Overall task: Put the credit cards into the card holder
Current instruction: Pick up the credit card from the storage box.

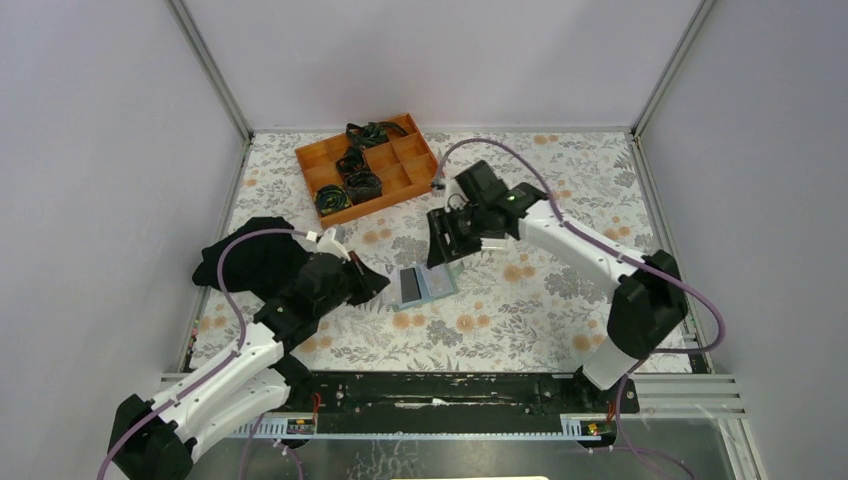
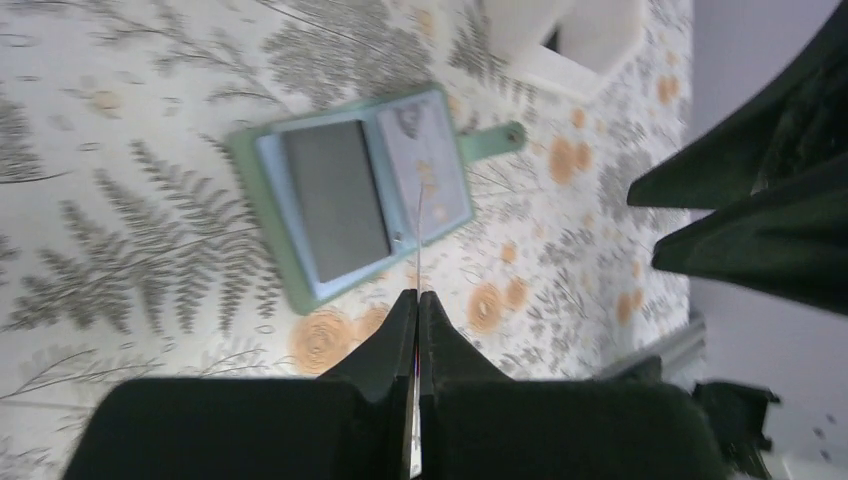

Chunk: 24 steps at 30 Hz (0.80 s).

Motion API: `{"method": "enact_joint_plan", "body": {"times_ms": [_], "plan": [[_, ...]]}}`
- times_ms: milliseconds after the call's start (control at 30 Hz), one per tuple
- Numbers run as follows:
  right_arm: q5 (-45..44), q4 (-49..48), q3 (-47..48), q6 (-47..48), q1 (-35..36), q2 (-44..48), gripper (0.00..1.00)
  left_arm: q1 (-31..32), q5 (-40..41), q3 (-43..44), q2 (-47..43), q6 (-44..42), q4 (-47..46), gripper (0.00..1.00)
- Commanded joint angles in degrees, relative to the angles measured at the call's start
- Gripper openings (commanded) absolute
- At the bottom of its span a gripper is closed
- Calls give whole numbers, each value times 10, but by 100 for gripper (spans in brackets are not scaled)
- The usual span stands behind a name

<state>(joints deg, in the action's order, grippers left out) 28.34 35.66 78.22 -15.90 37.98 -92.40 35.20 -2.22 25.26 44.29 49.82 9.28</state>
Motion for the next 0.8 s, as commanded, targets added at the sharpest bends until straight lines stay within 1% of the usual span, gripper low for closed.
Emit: {"method": "enact_joint_plan", "body": {"times_ms": [0, 167, 400, 633, 767], "plan": [[-157, 32, 53, 14, 61, -54, 59, -4, 131, -10, -26, 36, 76, 0], [-246, 34, 93, -9, 116, -121, 61, -4, 171, -23, -27, 62, 107, 0], [-366, 28, 125, -45, 170, -194, 63, -4, 180, -41, -2, 78, 81, 0], [-404, 2, 139, -68, 183, -235, 64, -4, 185, -51, 32, 81, 29, 0], [-413, -2, 160, -72, 192, -261, 64, -4, 193, -47, 42, 78, 25, 0]]}}
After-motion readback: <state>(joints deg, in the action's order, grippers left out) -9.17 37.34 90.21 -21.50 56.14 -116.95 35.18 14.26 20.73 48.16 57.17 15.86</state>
